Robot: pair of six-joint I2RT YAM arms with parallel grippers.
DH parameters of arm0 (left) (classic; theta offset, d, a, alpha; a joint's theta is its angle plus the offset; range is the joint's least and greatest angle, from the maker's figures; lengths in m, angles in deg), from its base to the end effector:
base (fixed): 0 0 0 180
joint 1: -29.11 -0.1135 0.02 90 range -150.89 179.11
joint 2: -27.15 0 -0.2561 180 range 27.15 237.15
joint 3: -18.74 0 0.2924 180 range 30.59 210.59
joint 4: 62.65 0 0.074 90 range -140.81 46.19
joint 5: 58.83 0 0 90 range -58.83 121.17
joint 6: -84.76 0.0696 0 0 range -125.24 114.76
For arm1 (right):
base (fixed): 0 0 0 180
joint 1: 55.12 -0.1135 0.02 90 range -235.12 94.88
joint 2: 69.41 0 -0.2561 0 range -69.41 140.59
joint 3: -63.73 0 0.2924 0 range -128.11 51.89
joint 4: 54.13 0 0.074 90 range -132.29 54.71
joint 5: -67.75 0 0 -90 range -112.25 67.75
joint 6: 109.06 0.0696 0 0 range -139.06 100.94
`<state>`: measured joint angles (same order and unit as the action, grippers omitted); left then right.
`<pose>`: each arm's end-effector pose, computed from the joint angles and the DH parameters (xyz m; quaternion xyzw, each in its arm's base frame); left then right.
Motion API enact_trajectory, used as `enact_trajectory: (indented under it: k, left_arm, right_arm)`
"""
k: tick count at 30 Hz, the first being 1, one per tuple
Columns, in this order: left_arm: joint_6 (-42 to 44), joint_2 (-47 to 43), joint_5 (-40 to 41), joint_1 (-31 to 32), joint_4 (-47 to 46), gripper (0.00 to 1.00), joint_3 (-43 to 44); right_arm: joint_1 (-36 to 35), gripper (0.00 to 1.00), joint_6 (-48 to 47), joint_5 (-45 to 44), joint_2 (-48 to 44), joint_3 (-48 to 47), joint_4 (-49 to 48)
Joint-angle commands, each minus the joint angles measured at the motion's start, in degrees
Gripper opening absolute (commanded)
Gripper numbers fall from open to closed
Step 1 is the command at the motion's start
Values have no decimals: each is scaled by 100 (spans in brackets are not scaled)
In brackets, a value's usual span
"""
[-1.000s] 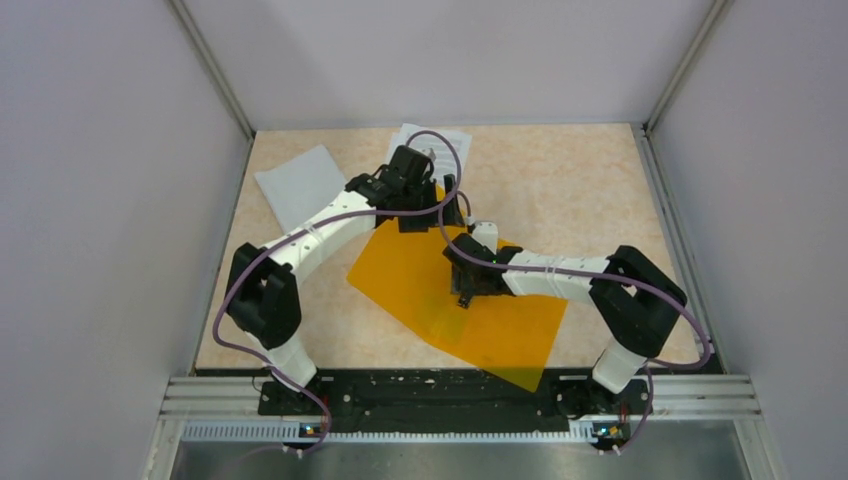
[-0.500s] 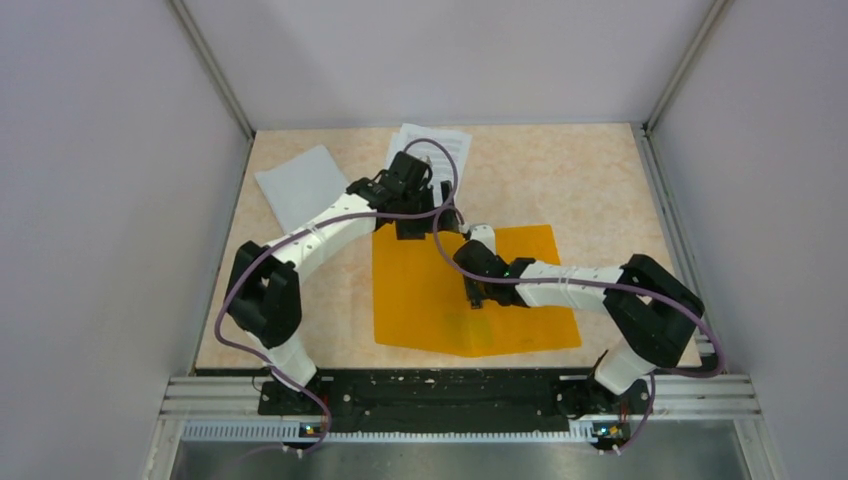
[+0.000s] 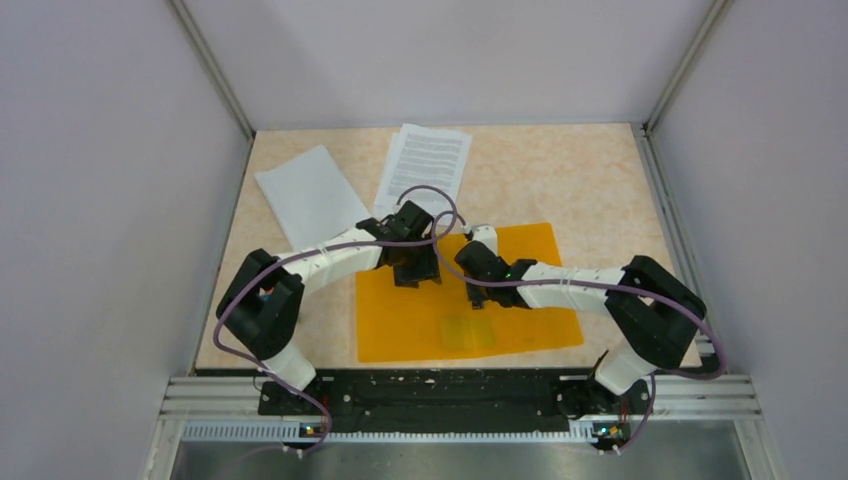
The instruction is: Put the files into the folder
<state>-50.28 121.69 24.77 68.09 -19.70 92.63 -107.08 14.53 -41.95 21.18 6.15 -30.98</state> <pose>0.2886 -0.2435 0.1374 -0.0387 0.9714 -0.1930 0.1330 0.2314 0.2577 0.0944 -0.1013 0.9385 0.0746 0.3216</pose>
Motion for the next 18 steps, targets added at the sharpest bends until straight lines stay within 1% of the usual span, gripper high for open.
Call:
enact_trajectory:
  k: [1,5,8,13,18]
  left_arm:
    - [-229,-248,1308,266,107,57,-181]
    - [-497,81,2328,599,501,45,-169]
    - [-781,356,2587,724,651,37,-168]
    - [-1185,588,2760,870,872,30,-132]
    - [-1400,592,2802,918,947,29,-148]
  right_arm:
    - [34,24,312,455,121,344,80]
    - [176,24,334,715,25,570,-143]
    - [240,25,272,774,-93,654,-181]
    - [265,35,156,870,-339,562,-138]
    - [263,50,122,889,-840,455,2]
